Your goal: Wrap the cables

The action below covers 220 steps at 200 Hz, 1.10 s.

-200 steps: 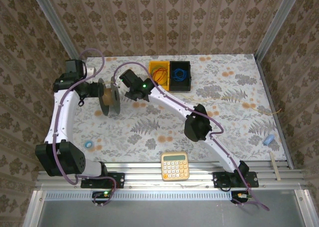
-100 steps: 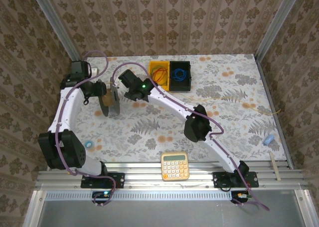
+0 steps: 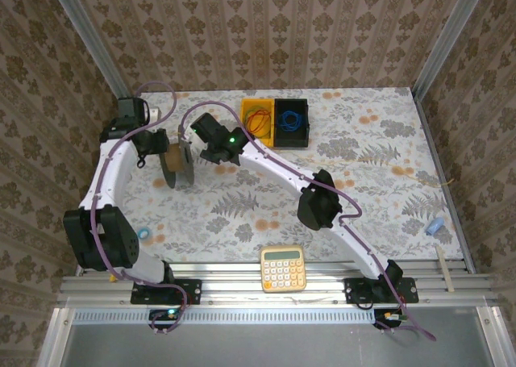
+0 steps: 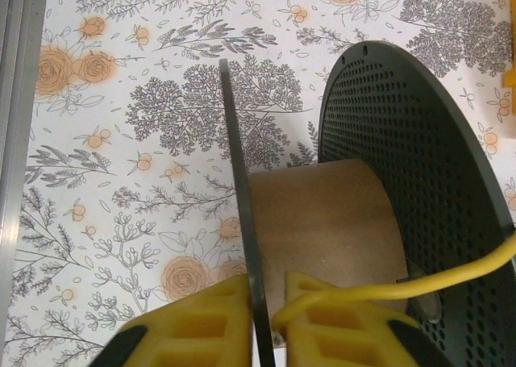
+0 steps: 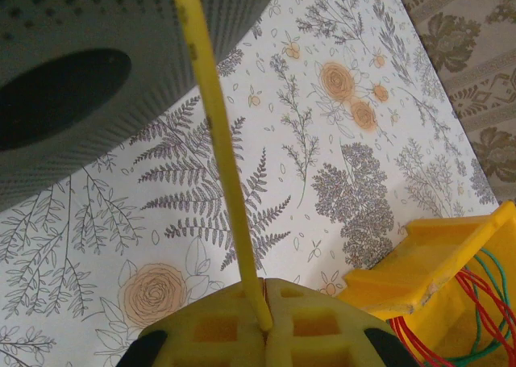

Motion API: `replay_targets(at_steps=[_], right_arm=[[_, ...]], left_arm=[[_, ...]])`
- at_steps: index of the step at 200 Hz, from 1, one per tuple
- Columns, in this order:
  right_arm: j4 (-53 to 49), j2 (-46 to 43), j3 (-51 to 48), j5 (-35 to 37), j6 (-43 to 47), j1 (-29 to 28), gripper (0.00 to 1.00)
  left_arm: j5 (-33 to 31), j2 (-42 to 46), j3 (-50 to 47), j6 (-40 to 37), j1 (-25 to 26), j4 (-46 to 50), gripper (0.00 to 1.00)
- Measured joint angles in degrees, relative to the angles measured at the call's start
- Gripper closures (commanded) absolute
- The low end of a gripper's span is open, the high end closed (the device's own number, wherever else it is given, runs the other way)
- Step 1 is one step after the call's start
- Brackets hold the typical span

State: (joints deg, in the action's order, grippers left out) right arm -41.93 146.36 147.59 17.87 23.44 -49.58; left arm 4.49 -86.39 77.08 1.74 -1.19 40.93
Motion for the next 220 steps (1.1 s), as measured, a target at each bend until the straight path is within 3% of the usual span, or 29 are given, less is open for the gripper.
replay_targets(at_steps=[13, 60, 117, 141, 179, 220], right_arm=[[0.0, 0.0, 0.1, -0.1, 0.0, 0.0, 1.00], [0.1, 0.0, 0.1, -1.2, 0.0, 0.0, 1.00], [2.1, 0.0, 0.2, -6.7, 0.2, 1.3, 0.48], [2.8, 0.0, 1.2, -9.8, 0.2, 2.0, 0.37], [5.6, -0.3, 2.8, -14.8, -0.5, 3.5, 0.34], [6.6, -1.3, 2.9, -17.7, -1.3, 5.1, 0.34]], left_arm=[[-0.2, 0.0, 0.0, -0.1, 0.0, -0.3, 1.00], [-0.3, -0.1, 0.1, -0.5, 0.0, -0.2, 1.00], [-0.6, -0.2, 3.0, -1.8, -0.1, 5.9, 1.00], [-0.7, -0.2, 8.2, -2.3, -0.5, 11.1, 1.00], [-1.1, -0.1, 20.0, -3.5, -0.7, 16.6, 1.00], [-1.2, 1.0, 23.2, -4.4, -0.8, 20.5, 1.00]])
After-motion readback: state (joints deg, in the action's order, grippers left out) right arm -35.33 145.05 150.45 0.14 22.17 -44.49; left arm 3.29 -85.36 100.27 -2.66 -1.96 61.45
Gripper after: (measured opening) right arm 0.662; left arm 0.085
